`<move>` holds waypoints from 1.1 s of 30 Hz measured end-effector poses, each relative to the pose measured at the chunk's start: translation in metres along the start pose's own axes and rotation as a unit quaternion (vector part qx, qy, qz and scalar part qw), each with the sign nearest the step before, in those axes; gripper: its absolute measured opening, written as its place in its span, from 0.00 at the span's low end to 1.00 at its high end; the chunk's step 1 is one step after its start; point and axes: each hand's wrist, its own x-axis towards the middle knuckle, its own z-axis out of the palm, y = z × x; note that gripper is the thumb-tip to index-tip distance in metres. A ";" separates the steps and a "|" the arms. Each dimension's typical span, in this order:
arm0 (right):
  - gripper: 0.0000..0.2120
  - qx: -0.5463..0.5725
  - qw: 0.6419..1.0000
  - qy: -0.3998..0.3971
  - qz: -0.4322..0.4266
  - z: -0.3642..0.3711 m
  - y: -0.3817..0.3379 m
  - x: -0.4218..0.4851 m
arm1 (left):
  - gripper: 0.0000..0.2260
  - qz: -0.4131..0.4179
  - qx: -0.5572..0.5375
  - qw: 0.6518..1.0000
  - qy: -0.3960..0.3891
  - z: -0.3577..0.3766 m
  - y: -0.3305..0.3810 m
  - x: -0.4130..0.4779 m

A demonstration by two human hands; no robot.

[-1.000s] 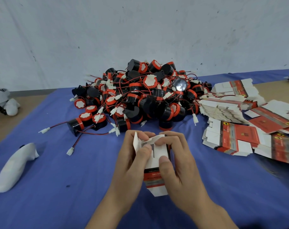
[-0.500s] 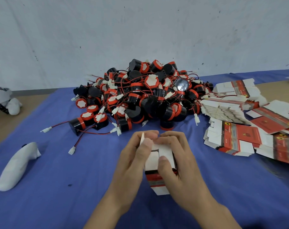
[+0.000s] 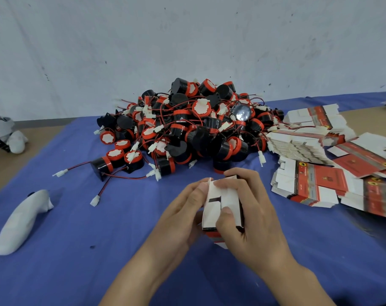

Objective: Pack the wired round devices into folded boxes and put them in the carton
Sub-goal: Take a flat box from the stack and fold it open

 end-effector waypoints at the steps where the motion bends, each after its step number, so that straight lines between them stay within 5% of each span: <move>1: 0.19 -0.007 1.000 -0.002 -0.005 0.000 0.000 0.000 | 0.27 0.001 0.008 1.000 0.003 0.000 0.001 0.000; 10: 0.30 -0.007 0.999 -0.037 -0.019 0.003 -0.001 -0.005 | 0.42 0.019 0.069 0.997 0.040 0.002 0.005 -0.002; 20: 0.28 -0.043 0.995 -0.022 -0.082 0.008 -0.002 -0.007 | 0.43 0.010 0.073 0.997 0.028 0.000 0.005 -0.001; 33: 0.26 -0.005 0.998 -0.026 -0.056 0.002 0.000 -0.003 | 0.34 -0.059 -0.004 0.998 0.020 -0.012 -0.004 0.004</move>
